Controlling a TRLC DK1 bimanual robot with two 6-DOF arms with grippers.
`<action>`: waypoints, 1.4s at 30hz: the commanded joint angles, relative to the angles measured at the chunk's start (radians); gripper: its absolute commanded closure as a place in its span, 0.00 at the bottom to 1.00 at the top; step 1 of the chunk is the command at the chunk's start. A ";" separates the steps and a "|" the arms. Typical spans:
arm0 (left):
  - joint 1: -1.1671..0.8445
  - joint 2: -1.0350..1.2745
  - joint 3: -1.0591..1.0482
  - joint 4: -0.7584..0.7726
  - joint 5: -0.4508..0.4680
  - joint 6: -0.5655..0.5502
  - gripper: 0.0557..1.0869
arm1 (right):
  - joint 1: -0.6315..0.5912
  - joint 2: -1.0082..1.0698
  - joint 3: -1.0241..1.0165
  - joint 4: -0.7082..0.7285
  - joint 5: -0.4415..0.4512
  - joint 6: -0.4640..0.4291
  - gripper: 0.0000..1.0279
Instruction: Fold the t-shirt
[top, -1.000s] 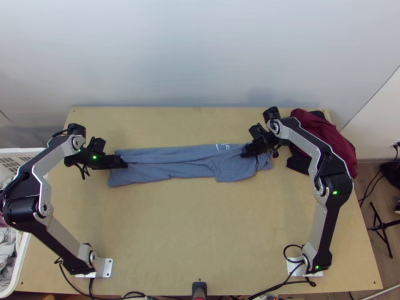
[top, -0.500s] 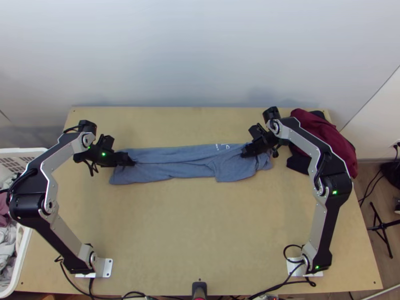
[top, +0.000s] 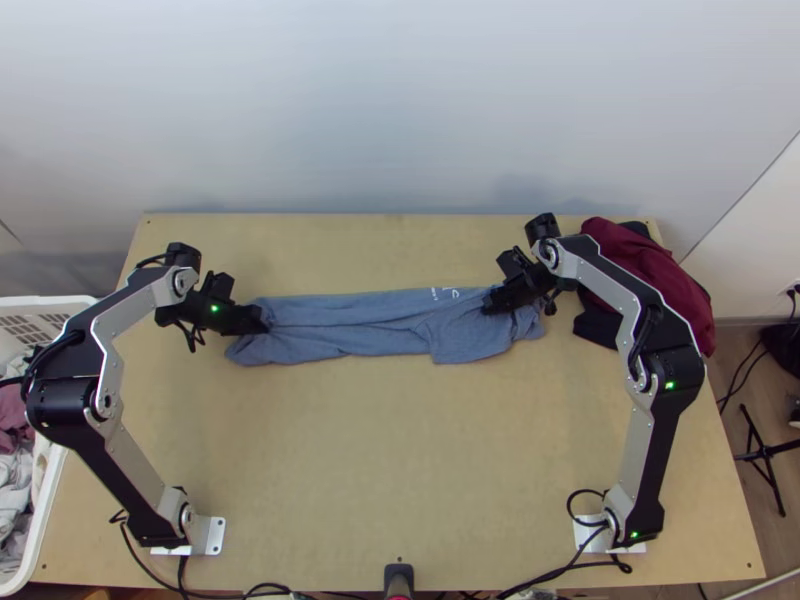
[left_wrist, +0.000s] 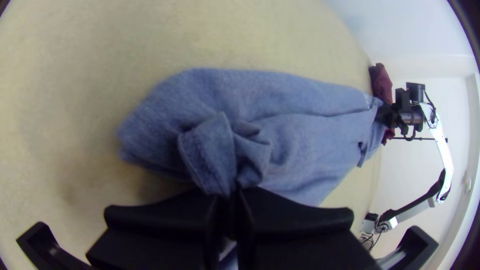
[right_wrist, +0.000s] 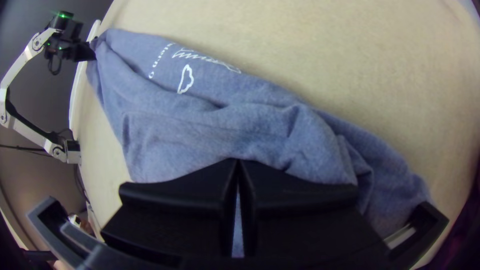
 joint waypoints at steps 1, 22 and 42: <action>-0.017 -0.030 0.020 0.012 0.052 -0.041 0.96 | -0.001 0.005 -0.001 0.005 0.005 0.002 0.97; 0.129 -0.088 0.058 -0.160 0.079 0.069 0.96 | 0.006 -0.162 0.090 -0.189 -0.072 0.031 0.97; 0.146 -0.235 0.107 -0.221 0.013 0.160 0.96 | -0.075 -0.231 0.084 -0.227 -0.053 0.018 0.97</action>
